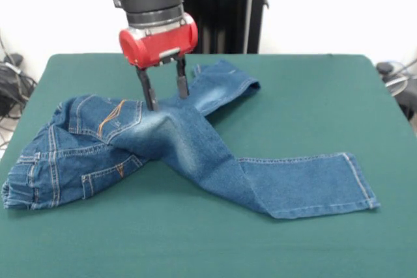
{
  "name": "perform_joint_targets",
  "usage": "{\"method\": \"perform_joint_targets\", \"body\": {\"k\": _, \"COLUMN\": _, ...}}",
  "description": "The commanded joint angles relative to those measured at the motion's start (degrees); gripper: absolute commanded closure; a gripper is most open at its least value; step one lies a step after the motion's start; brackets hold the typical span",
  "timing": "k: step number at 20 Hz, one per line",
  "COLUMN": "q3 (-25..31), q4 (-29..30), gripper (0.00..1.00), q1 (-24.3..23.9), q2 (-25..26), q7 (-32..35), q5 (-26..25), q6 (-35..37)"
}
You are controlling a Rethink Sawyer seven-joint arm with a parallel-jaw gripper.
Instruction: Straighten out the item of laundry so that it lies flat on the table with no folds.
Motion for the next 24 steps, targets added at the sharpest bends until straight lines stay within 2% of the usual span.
{"method": "perform_joint_targets", "body": {"k": 1, "q3": 6.04, "q4": 0.2, "gripper": 0.0, "q1": -0.96, "q2": 6.51, "q7": 3.37, "q5": -4.88, "q6": -2.35}}
{"method": "perform_joint_targets", "body": {"k": 5, "q3": 5.46, "q4": -2.19, "gripper": 0.0, "q1": -1.99, "q2": 10.71, "q7": 0.4, "q5": -7.41, "q6": -0.11}}
{"method": "perform_joint_targets", "body": {"k": 8, "q3": 4.54, "q4": -1.87, "gripper": 0.0, "q1": -2.59, "q2": 11.02, "q7": -0.89, "q5": -9.71, "q6": 2.18}}
{"method": "perform_joint_targets", "body": {"k": 11, "q3": 4.99, "q4": 0.1, "gripper": 0.0, "q1": -4.92, "q2": 11.31, "q7": 0.27, "q5": -11.45, "q6": 0.02}}
{"method": "perform_joint_targets", "body": {"k": 19, "q3": 1.8, "q4": 9.19, "gripper": 0.0, "q1": -5.08, "q2": 5.57, "q7": 9.62, "q5": -16.34, "q6": -10.3}}
{"method": "perform_joint_targets", "body": {"k": 24, "q3": 0.81, "q4": 10.7, "gripper": 0.0, "q1": -4.32, "q2": 4.78, "q7": 10.99, "q5": -16.69, "q6": -11.64}}
